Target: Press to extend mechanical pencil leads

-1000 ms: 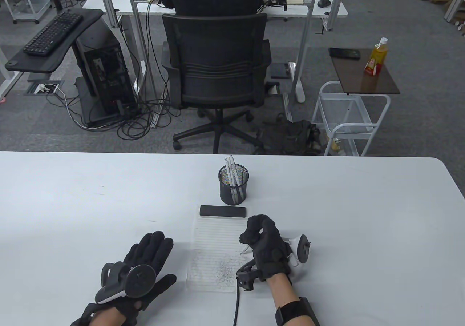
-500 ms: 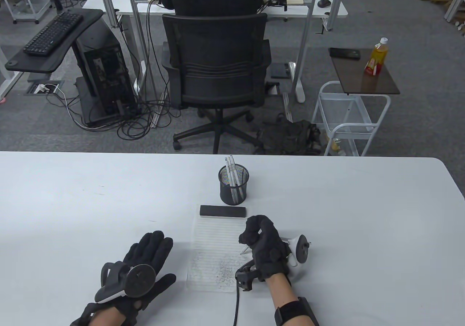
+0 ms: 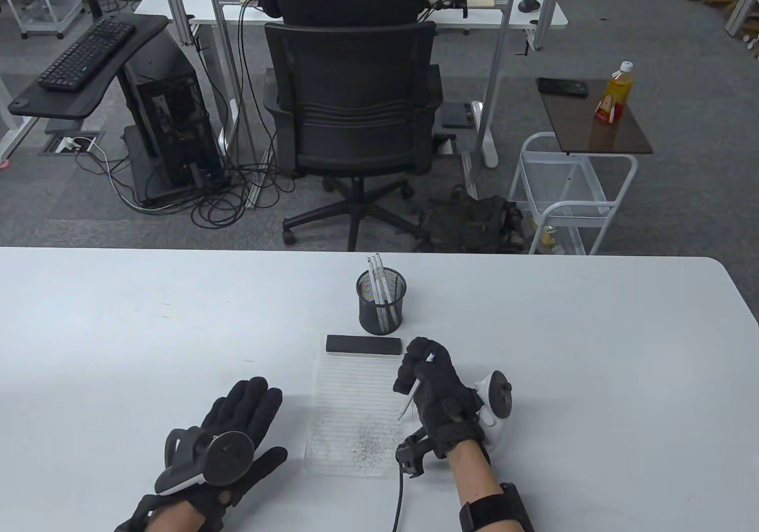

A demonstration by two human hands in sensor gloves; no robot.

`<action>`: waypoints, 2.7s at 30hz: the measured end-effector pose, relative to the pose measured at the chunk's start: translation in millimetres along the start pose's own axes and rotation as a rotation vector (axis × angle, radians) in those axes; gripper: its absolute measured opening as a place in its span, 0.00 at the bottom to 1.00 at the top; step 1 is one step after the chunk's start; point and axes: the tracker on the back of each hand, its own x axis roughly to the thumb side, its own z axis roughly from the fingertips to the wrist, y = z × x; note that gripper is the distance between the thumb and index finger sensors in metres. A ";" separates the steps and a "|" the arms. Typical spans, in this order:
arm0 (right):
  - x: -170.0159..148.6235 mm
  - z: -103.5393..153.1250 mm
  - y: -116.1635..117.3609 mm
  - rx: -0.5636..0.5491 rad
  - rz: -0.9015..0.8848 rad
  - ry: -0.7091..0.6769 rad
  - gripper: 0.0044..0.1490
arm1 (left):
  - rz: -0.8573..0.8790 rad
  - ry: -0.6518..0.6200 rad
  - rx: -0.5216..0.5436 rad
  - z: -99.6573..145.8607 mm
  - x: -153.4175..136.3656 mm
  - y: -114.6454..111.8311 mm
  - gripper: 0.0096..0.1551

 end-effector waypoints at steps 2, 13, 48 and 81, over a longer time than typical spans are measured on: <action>6.9 1.5 -2.6 0.018 0.089 0.038 0.32 | -0.001 0.001 -0.002 0.0 -0.1 -0.2 0.55; 38.8 7.3 -23.2 -0.068 0.508 0.227 0.36 | -0.006 -0.002 0.010 0.1 1.1 1.5 0.55; -1.9 -31.8 12.8 -0.093 1.668 0.514 0.31 | -0.020 -0.013 -0.011 -1.8 3.8 -1.4 0.55; 86.4 -58.7 29.1 -0.177 1.468 0.192 0.39 | -0.017 0.000 -0.010 -1.1 1.2 0.4 0.55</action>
